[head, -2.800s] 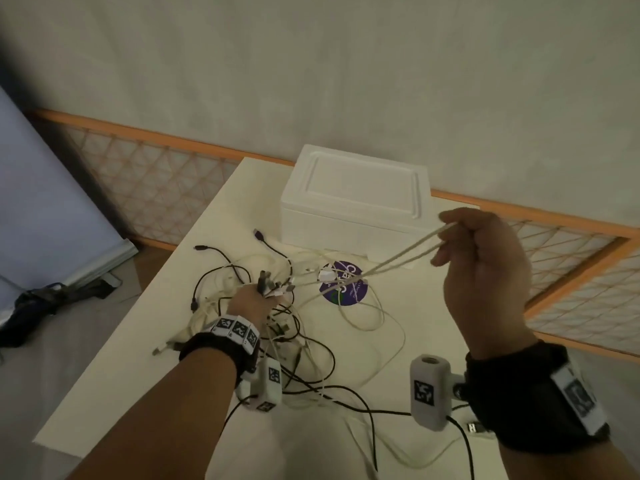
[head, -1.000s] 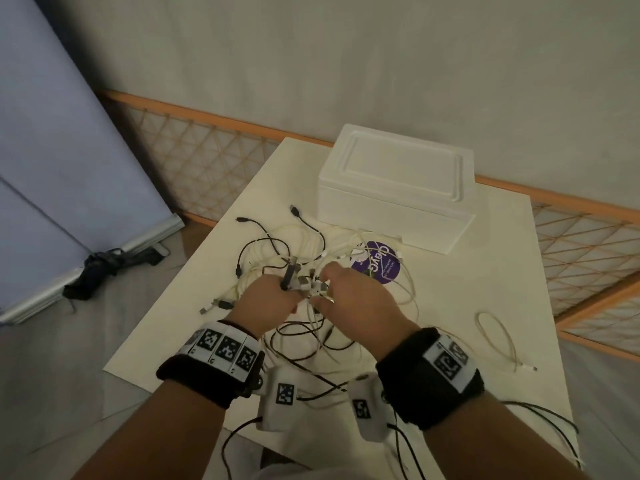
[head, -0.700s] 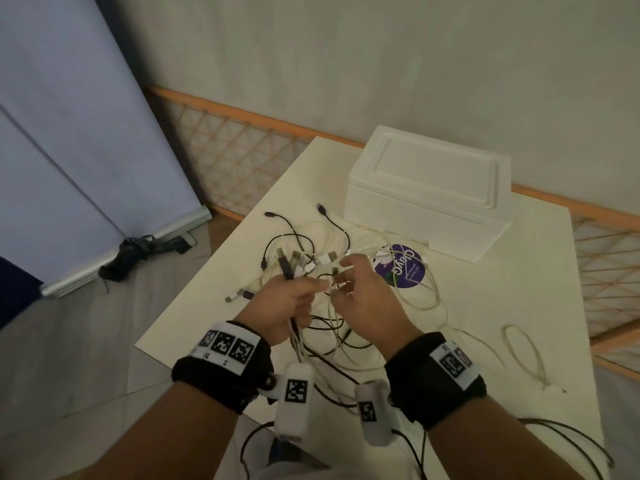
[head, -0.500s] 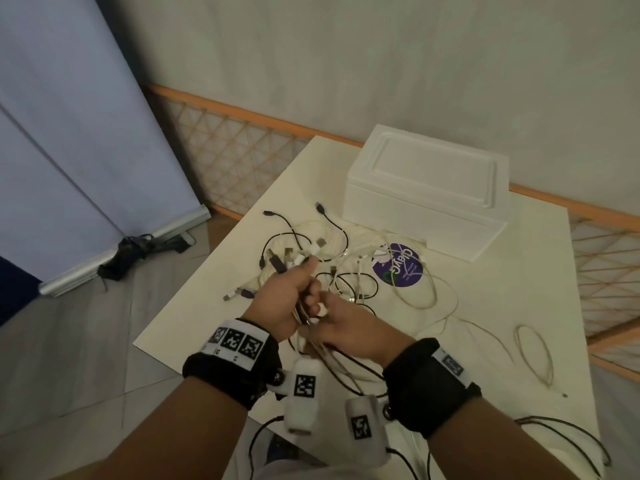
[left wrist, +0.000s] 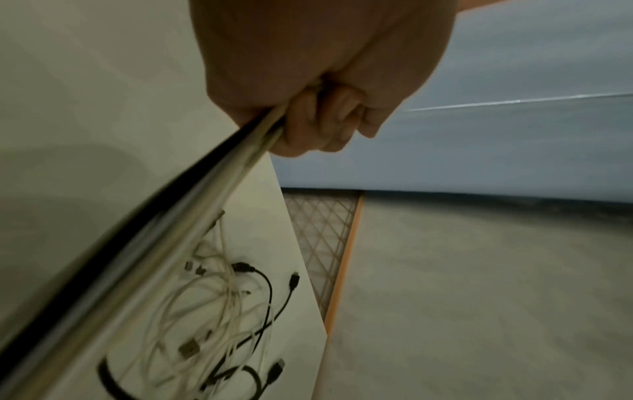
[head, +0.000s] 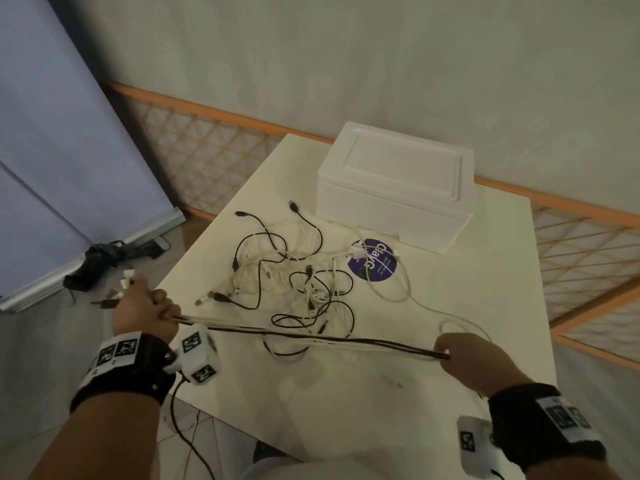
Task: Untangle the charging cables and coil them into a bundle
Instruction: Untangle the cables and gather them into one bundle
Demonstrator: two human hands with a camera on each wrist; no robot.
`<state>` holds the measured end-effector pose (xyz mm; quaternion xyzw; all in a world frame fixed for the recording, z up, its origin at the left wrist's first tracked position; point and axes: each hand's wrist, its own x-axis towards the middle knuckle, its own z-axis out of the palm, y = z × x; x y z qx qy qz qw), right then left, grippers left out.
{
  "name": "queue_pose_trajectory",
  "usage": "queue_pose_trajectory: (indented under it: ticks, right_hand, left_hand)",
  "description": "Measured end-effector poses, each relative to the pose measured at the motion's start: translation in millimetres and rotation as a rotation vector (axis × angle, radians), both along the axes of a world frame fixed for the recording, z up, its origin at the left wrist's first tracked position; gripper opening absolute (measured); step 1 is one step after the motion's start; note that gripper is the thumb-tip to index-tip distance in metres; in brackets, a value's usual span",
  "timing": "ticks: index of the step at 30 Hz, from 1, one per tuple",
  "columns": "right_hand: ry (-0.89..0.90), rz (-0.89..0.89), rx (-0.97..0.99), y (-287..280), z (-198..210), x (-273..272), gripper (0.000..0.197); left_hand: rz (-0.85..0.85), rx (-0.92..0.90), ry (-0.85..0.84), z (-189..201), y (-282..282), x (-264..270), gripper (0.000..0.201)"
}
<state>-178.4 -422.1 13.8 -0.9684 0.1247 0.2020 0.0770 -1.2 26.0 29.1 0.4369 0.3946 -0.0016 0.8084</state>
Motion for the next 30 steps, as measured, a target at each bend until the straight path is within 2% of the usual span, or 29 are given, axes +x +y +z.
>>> queue_pose_trajectory:
  ticks: [3,6,7,11,14,16,17,19,21,23,25,27,29,30]
  right_hand:
    - [-0.056,-0.021,-0.04,2,2,-4,0.012]
    - [-0.218,0.007,-0.053,27,10,8,0.002]
    - [-0.3,0.042,-0.054,36,12,13,0.004]
    - [-0.498,0.301,-0.044,80,33,31,0.014]
    - [-0.566,0.496,-0.031,109,48,40,0.012]
    - [-0.589,0.524,-0.03,115,50,44,0.008]
    - [-0.59,0.504,-0.021,115,50,46,0.006]
    - [-0.586,0.483,0.024,110,48,45,0.01]
    - [-0.553,0.488,0.063,104,45,40,0.011]
    - [-0.496,0.461,0.037,99,40,36,0.01]
    - [-0.502,0.379,0.037,95,33,33,0.013]
    - [-0.476,0.298,0.1,90,30,32,0.021]
    - [-0.394,0.23,0.134,78,28,30,0.03]
    - [-0.399,0.186,0.133,68,25,28,0.028]
  left_hand:
    - [-0.05,0.01,-0.006,1,-2,-4,0.042]
    - [-0.181,0.034,-0.087,16,-22,-11,0.042]
    - [-0.251,0.053,-0.118,22,-31,-14,0.038]
    - [-0.638,0.194,-0.205,43,-89,-36,0.019]
    - [-1.001,0.397,-0.249,57,-136,-62,0.024]
    - [-1.241,0.472,-0.323,58,-163,-82,0.01]
    - [-1.303,0.457,-0.357,59,-174,-90,0.005]
    - [-1.372,0.46,-0.466,50,-187,-97,0.024]
    - [-1.456,0.575,-0.557,47,-191,-96,0.044]
    - [-1.548,0.642,-0.572,43,-193,-94,0.052]
    - [-1.63,0.74,-0.56,34,-195,-94,0.04]
    - [-1.646,0.862,-0.551,25,-195,-92,0.013]
    - [-1.596,0.946,-0.529,19,-192,-86,0.016]
    - [-1.55,0.955,-0.503,21,-187,-82,0.015]
